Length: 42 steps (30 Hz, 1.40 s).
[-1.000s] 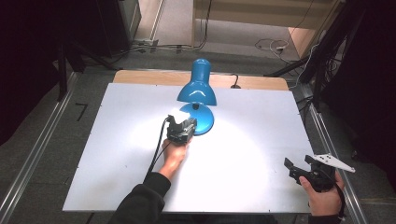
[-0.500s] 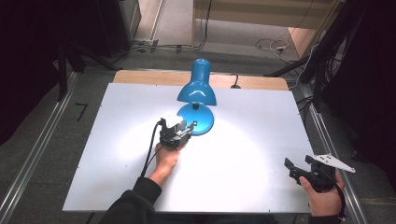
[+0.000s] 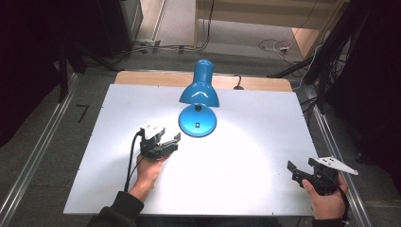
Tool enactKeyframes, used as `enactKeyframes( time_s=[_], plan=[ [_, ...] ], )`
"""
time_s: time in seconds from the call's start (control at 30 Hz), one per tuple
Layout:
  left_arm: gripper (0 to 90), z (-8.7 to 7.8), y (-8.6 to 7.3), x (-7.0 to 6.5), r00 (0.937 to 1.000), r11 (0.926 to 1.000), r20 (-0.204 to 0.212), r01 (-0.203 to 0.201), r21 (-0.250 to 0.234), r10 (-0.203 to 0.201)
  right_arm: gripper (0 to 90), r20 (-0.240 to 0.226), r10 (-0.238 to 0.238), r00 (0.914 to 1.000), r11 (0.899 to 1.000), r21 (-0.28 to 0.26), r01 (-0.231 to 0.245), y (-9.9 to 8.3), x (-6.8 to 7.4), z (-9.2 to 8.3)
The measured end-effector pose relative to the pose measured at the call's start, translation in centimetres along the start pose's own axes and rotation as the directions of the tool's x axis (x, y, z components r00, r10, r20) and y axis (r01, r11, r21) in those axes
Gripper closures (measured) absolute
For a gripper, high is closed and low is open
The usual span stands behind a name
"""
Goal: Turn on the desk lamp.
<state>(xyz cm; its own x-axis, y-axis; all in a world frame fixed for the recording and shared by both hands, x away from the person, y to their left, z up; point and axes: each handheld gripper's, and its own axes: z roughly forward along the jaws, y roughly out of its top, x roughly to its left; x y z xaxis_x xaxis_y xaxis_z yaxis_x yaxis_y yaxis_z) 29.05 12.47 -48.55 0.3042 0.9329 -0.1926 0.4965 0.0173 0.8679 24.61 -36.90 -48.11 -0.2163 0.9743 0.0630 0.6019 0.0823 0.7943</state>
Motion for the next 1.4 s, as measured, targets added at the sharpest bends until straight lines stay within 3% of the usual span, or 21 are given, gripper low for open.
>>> enactKeyframes(
  time_s=[0.23, 0.43, 0.8, 1.07, 1.4],
  plan=[
    [34.1, -1.7, -0.5, 1.2, 0.9997, 0.9997, -0.017, 0.019, -0.016, -0.020, 14.7, 0.003, -0.001, 1.0000, 1.000, 0.006, 0.001, 0.0, 0.1, 0.1],
    [31.7, -2.5, -0.8, 1.4, 0.9994, 0.9999, -0.036, 0.000, -0.016, -0.001, 14.7, 0.000, 0.001, 1.0000, 1.000, 0.007, -0.001, 0.0, 0.1, 0.0],
    [26.3, -4.5, -1.4, 2.7, 0.9977, 0.9998, -0.066, 0.018, -0.010, -0.018, 14.7, 0.002, 0.005, 1.0000, 1.000, 0.010, -0.005, -0.1, 0.1, 0.0],
    [24.6, -6.5, -2.1, 4.1, 0.9927, 0.9998, -0.120, 0.005, -0.018, -0.007, 14.7, 0.003, 0.001, 1.0000, 1.000, 0.011, -0.001, -0.1, 0.1, 0.0],
    [23.7, -8.4, -3.0, 6.0, 0.9855, 0.9991, -0.165, 0.037, -0.019, -0.040, 14.7, 0.004, -0.002, 1.0000, 1.000, 0.011, 0.002, -0.1, 0.1, 0.1]
  ],
)
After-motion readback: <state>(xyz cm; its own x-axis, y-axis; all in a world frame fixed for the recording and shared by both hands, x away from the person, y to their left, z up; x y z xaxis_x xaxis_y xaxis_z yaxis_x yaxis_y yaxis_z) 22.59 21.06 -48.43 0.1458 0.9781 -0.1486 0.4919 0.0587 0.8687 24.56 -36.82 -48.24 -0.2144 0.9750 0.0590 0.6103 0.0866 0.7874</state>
